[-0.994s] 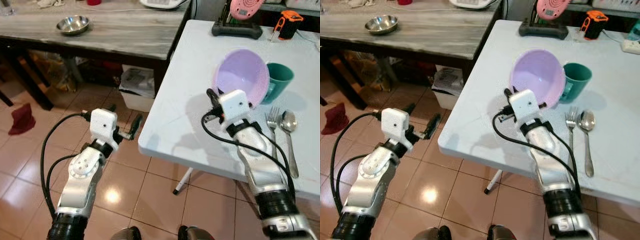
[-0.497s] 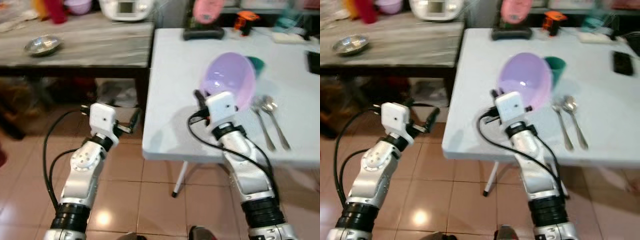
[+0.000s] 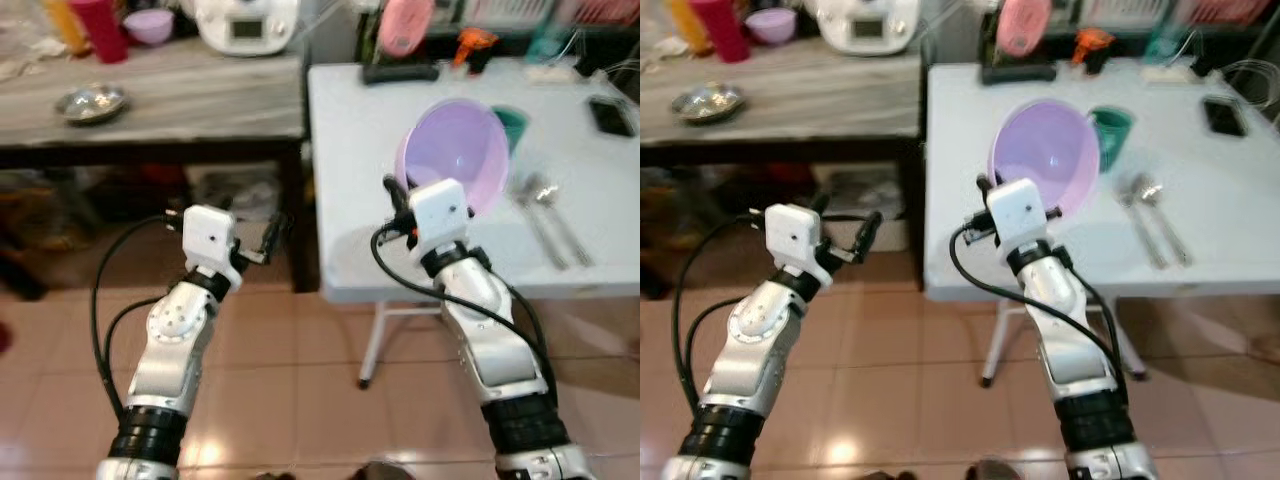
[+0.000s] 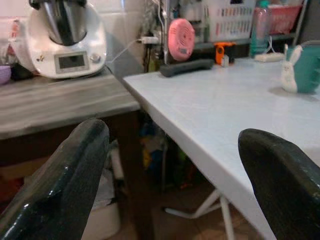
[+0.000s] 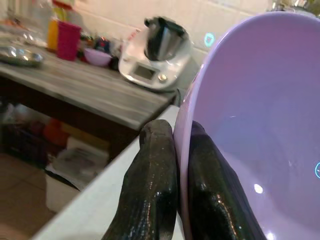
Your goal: Setting the table
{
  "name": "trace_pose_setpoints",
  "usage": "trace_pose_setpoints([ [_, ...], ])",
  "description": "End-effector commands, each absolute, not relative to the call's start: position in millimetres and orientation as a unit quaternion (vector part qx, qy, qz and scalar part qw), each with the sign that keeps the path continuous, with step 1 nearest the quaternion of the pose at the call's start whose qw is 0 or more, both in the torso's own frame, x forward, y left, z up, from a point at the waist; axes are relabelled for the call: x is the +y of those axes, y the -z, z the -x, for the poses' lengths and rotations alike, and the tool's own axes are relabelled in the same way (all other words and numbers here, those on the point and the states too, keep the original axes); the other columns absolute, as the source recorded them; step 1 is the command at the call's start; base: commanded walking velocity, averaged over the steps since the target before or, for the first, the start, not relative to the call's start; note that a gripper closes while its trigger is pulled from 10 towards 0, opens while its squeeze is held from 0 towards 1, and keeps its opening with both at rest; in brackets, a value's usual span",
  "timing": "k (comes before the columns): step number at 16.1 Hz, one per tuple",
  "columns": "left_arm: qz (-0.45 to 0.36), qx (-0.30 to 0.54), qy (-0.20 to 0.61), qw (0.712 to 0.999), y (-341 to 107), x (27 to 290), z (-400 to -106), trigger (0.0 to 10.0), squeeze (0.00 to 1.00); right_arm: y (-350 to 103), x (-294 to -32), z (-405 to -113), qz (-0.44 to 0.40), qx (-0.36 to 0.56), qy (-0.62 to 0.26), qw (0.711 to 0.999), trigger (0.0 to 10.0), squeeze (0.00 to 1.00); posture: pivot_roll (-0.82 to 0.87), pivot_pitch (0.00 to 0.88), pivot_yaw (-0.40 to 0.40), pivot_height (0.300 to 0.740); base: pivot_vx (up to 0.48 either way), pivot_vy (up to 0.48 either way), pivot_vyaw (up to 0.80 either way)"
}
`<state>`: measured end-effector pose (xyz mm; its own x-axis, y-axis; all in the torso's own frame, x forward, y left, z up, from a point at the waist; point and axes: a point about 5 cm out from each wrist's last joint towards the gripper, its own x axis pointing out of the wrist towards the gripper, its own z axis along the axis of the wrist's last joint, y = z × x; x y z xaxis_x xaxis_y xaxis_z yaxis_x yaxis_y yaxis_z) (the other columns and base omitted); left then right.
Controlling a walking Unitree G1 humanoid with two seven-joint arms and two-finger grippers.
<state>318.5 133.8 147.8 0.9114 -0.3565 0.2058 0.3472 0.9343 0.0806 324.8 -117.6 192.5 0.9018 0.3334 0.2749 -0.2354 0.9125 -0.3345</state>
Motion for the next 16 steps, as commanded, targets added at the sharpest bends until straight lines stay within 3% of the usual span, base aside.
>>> trace_pose_setpoints([
  [1,-0.029,-0.106,0.175,0.979,-145.8,136.6,-318.2,10.0,0.0,-194.5,-117.4,-322.6,0.148,-0.17,-0.147,0.963,10.0,0.0,-0.19,0.102,0.046,0.74,0.0,0.469,0.0],
  [3,-0.025,-0.103,0.167,0.98,-144.1,135.8,-318.1,10.0,0.0,-194.4,-118.4,-321.9,0.145,-0.17,-0.145,0.964,10.0,0.0,-0.19,0.103,0.048,0.74,0.0,0.467,0.0],
  [12,-0.024,-0.104,0.16,0.981,-143.4,132.9,-319.5,10.0,0.0,-194.3,-121.1,-322.2,0.139,-0.169,-0.137,0.966,10.0,0.0,-0.19,0.102,0.047,0.74,0.0,0.465,0.48],
  [16,-0.03,-0.114,0.148,0.982,-144.7,133.4,-318.8,10.0,0.0,-194.2,-121.8,-322.7,0.139,-0.168,-0.134,0.967,10.0,0.0,-0.19,0.102,0.044,0.74,0.0,0.349,0.0],
])
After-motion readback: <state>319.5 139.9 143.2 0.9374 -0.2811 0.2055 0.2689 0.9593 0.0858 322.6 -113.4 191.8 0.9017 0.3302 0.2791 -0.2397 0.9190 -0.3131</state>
